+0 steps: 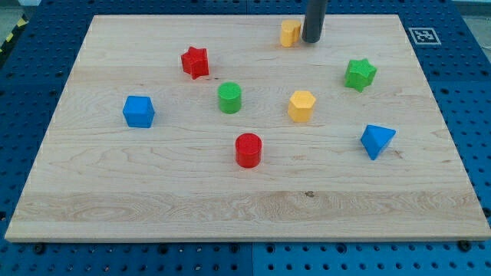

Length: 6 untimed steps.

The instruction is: Move the yellow heart diagonally to the red star

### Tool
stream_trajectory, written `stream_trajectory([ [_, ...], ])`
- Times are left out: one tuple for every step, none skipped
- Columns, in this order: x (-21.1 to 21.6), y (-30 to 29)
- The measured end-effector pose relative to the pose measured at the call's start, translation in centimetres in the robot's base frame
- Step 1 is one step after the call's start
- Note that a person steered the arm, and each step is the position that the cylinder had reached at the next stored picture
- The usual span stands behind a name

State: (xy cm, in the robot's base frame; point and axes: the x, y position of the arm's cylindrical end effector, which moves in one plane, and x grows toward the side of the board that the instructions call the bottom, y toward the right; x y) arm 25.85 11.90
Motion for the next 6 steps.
stream_trajectory([
  [0.0, 0.0],
  [0.0, -1.0],
  [-0.1, -4.0],
  [-1.1, -4.6],
  [-1.4, -0.1],
  [-2.8, 1.0],
])
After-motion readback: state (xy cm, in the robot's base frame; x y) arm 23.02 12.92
